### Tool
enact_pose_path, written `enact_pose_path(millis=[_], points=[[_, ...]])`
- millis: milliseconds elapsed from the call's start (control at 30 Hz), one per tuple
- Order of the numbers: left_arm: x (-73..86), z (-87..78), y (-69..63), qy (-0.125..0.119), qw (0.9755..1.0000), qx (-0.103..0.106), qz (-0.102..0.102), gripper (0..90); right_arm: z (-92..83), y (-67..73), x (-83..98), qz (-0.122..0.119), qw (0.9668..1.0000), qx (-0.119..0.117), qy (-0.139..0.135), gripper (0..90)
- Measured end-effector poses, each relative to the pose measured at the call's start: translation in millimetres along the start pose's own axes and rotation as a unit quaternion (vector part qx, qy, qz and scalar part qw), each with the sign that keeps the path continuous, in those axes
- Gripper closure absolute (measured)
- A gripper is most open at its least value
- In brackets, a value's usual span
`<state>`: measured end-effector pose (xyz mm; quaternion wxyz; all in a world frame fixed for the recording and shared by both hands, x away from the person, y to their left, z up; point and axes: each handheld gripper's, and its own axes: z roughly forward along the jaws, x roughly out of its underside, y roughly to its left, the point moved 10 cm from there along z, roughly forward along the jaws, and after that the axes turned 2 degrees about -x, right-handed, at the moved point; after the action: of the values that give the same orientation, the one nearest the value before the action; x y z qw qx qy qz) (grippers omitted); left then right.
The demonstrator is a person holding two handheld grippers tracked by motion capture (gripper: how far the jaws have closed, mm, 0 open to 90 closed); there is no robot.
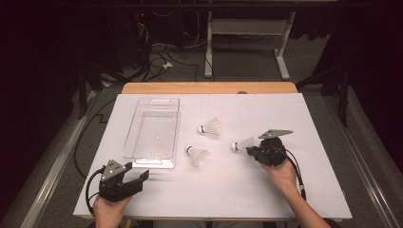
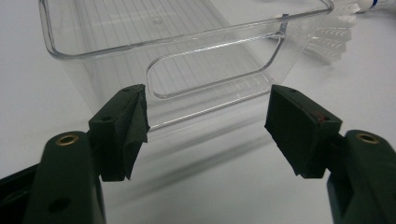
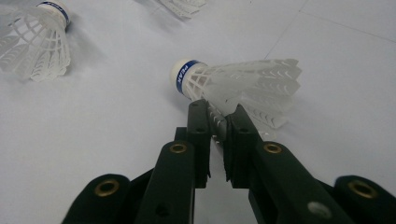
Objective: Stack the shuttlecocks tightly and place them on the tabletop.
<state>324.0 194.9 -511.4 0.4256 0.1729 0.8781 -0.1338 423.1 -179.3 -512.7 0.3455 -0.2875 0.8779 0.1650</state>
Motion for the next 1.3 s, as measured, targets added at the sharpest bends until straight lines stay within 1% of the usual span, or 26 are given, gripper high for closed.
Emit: enact_pose_path(millis=[400, 800, 1167, 1300], points=[[0.0, 0.0, -0.1, 0.000, 1.0000, 0.000, 0.000, 30.7, -1.7, 3.0, -4.4, -0.013, 0.9999, -0.002, 0.001, 89.1], [-0.3, -0.2, -0.1, -0.002, 1.0000, 0.000, -0.001, 30.7, -2.7, 2.4, -5.0, -0.013, 0.9999, -0.004, 0.004, 90.0], [-0.2, -0.2, -0.2, 0.000, 1.0000, -0.001, 0.002, 30.8, -4.0, 0.2, -11.3, -0.017, 0.9998, -0.007, -0.001, 90.0], [-0.3, -0.3, -0.3, -0.001, 1.0000, -0.001, 0.002, 30.8, -4.5, -0.7, -14.5, -0.020, 0.9998, -0.004, -0.006, 90.0]])
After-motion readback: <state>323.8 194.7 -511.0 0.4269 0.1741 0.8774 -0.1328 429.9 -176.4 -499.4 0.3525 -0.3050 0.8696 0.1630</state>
